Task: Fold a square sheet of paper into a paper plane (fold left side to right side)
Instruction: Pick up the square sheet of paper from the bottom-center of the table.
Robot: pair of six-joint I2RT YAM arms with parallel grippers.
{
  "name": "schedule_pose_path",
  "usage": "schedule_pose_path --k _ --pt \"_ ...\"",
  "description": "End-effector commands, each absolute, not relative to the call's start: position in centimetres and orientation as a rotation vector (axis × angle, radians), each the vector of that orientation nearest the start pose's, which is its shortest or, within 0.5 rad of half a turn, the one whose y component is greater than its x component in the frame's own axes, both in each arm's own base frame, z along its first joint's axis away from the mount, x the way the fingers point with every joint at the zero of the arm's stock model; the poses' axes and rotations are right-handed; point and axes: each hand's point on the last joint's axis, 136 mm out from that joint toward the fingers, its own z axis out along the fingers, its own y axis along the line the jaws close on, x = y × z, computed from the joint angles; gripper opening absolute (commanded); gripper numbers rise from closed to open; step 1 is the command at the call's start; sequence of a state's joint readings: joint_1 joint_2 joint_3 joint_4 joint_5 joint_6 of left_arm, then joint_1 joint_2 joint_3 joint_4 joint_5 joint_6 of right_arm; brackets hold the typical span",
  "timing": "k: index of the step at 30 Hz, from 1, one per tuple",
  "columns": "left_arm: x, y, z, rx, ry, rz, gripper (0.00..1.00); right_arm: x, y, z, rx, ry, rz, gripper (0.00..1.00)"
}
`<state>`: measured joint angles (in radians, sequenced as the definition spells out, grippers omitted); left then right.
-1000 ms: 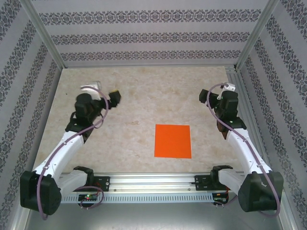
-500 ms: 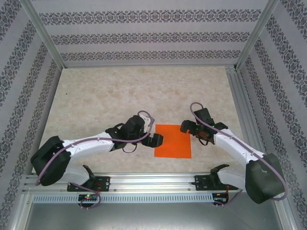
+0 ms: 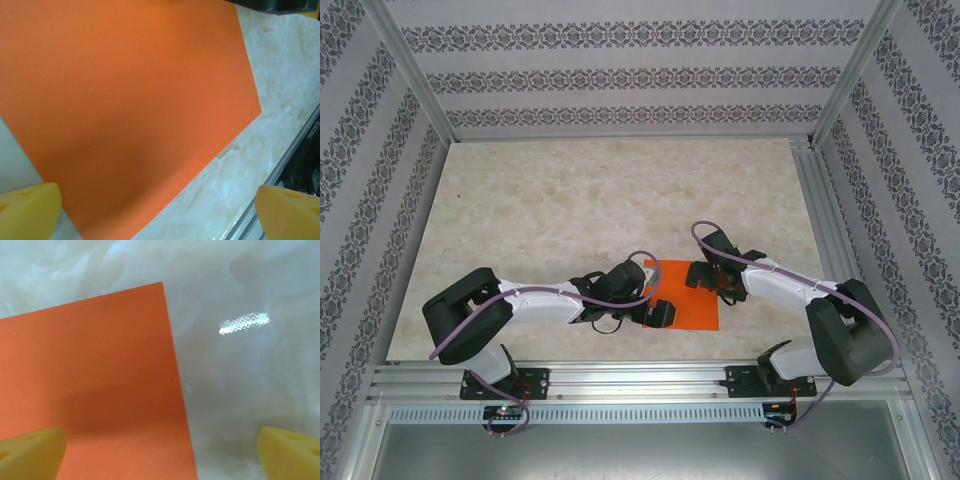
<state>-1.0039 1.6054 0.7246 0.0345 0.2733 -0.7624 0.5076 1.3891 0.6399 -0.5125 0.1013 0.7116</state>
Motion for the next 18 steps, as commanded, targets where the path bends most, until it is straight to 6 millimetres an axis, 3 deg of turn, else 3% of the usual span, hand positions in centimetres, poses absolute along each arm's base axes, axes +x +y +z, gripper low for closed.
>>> schedule_pose_path --k 1,10,18 --pt "17.4 -37.3 6.4 0.467 2.611 -1.104 1.0 24.2 13.3 1.6 0.321 2.827 0.198 0.98" --pt "17.3 -37.3 5.4 0.455 2.643 -1.082 1.0 22.0 17.6 1.3 0.265 2.887 0.361 0.98" --pt "17.2 -36.9 4.6 0.446 2.671 -1.052 1.0 21.7 19.6 1.7 0.247 2.889 0.456 0.98"
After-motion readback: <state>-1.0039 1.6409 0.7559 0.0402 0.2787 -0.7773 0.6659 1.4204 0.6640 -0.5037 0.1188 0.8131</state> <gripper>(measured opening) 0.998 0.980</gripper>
